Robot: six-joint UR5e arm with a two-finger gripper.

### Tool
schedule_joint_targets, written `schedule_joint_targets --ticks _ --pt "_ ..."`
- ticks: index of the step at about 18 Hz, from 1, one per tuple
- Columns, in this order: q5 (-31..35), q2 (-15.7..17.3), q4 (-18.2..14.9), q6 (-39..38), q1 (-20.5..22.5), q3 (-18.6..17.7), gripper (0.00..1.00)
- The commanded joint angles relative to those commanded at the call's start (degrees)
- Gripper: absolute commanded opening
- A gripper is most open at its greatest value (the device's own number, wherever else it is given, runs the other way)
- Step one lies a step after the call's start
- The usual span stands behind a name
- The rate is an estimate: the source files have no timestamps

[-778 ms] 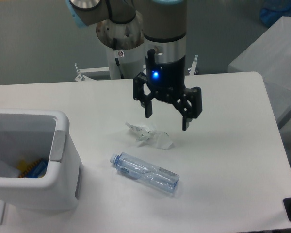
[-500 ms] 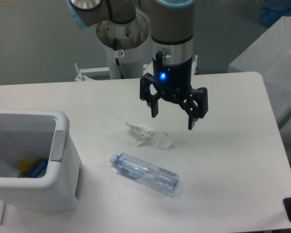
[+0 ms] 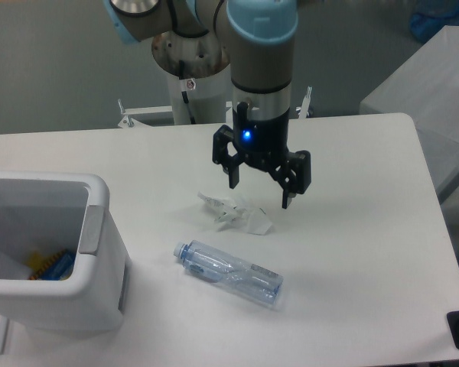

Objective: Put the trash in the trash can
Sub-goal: 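Lower the open gripper toward the crumpled white wrapper, then close the gripper on the crumpled white wrapper and lift it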

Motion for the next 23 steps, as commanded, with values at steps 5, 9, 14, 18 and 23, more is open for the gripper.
schedule_joint_targets --ticks 5,9,14,18,23 --pt "6.6 0.3 3.2 12.4 0.0 -5.6 1.00" --pt "9.4 -1.7 2.2 22.8 -0.8 -8.2 1.00" --pt "11.4 -6.8 3.0 32.2 -2.0 -10.0 1.00" --pt "12.0 -9.8 3.1 32.6 -2.5 -10.2 1.00" --pt "12.4 -10.9 3.4 32.9 -2.7 -11.6 1.00"
